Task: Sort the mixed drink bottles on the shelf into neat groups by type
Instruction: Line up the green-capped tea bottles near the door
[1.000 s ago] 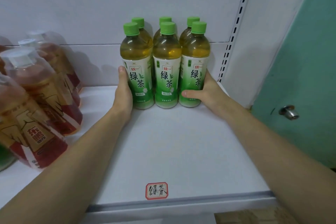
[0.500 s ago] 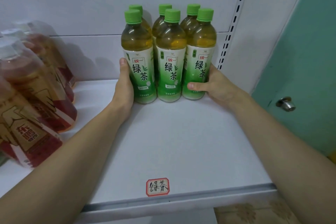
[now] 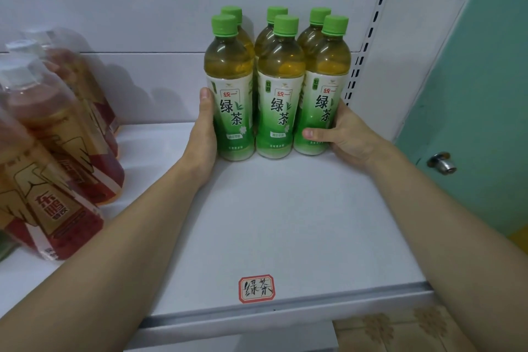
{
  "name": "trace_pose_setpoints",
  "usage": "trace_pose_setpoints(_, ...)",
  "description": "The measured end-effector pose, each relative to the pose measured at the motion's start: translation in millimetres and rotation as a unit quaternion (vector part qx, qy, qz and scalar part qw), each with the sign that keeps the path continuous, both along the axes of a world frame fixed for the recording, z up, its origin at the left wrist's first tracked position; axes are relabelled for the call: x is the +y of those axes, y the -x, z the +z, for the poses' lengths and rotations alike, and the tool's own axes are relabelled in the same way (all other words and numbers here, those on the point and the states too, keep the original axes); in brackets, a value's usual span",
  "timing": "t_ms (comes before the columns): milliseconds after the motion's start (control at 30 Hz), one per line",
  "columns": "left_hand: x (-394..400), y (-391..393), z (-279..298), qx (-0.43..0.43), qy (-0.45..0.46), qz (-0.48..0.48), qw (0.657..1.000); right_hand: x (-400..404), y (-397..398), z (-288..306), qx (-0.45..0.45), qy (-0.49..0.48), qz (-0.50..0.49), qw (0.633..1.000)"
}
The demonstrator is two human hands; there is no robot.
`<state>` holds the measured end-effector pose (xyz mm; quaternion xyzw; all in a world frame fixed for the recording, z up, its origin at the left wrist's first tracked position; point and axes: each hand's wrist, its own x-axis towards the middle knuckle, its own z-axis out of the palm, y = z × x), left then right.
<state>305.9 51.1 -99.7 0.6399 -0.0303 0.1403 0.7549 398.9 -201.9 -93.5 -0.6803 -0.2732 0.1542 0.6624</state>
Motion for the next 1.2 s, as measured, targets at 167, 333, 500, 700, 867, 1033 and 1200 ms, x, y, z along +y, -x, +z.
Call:
trace_pose_setpoints(167,3.3,17.7,2.5,0.013,-0.156,0.039,0.987,3.6,2.1,1.7,-0.006,0.002,0.000,1.000)
trace_pose_setpoints(333,5.2,17.2,-1.6,0.028,-0.281,0.072,0.957,-7.4,2.0,1.4,-0.039,0.040,-0.042,0.998)
trace_pose_setpoints(500,8.1,14.0,-2.3,0.048,-0.297,0.074,0.951,-6.8,6.9,0.1,-0.044,0.057,-0.057,0.996)
trace_pose_setpoints(700,5.2,18.3,1.0,0.054,-0.294,0.083,0.951,-7.2,5.9,1.4,-0.037,0.049,-0.073,0.995)
trace_pose_setpoints(867,2.8,20.7,4.0,0.067,-0.307,0.095,0.945,-7.3,5.5,-0.2,-0.036,0.047,-0.081,0.995)
trace_pose_setpoints(1033,-1.3,28.1,9.5,0.099,-0.334,0.125,0.929,-4.9,17.1,3.5,-0.041,0.064,-0.118,0.990)
trace_pose_setpoints(1200,-2.1,58.4,19.7,0.226,-0.505,0.147,0.820,-11.9,43.1,8.8,-0.081,0.233,-0.178,0.953)
